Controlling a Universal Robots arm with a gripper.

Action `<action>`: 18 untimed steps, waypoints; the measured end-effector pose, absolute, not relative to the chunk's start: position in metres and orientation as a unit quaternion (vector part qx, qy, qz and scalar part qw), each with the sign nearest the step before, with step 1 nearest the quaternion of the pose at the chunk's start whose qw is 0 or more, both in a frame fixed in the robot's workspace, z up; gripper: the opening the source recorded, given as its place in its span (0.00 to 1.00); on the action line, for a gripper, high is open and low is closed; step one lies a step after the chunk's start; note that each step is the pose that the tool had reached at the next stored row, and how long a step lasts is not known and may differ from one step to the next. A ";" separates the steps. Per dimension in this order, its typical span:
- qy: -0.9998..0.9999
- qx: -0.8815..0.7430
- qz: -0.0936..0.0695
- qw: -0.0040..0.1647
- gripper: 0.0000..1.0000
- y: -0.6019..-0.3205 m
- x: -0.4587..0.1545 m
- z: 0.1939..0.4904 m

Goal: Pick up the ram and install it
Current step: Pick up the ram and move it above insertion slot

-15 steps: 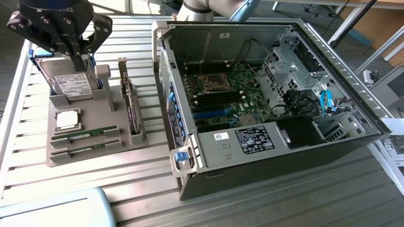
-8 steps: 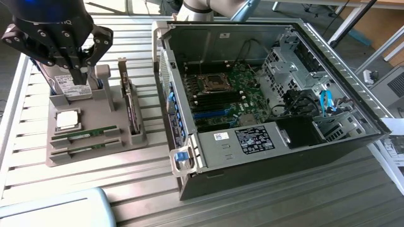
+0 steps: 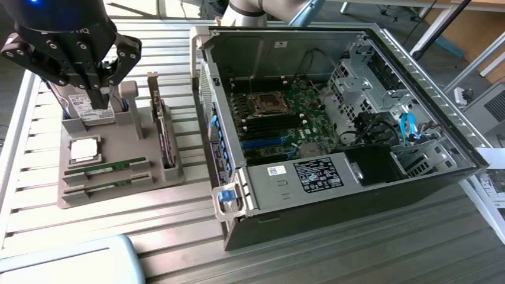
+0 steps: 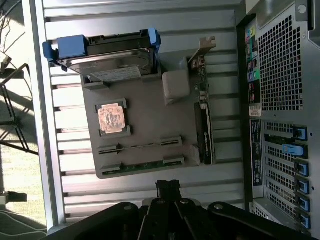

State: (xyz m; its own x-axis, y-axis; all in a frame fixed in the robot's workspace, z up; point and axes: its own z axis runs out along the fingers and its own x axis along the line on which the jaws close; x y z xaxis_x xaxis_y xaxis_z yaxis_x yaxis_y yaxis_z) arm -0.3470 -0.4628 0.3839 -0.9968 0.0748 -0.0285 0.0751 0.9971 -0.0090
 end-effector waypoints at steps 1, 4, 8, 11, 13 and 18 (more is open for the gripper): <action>0.999 0.038 -0.005 0.014 0.11 -0.463 -0.347 0.384; 0.999 0.037 -0.005 0.014 0.11 -0.463 -0.347 0.384; 1.000 0.006 -0.005 0.014 0.11 -0.463 -0.347 0.384; 1.000 -0.023 -0.004 0.014 0.11 -0.463 -0.347 0.383; 0.999 -0.043 -0.004 0.014 0.11 -0.463 -0.347 0.383; 0.994 -0.105 -0.003 0.015 0.11 -0.463 -0.347 0.383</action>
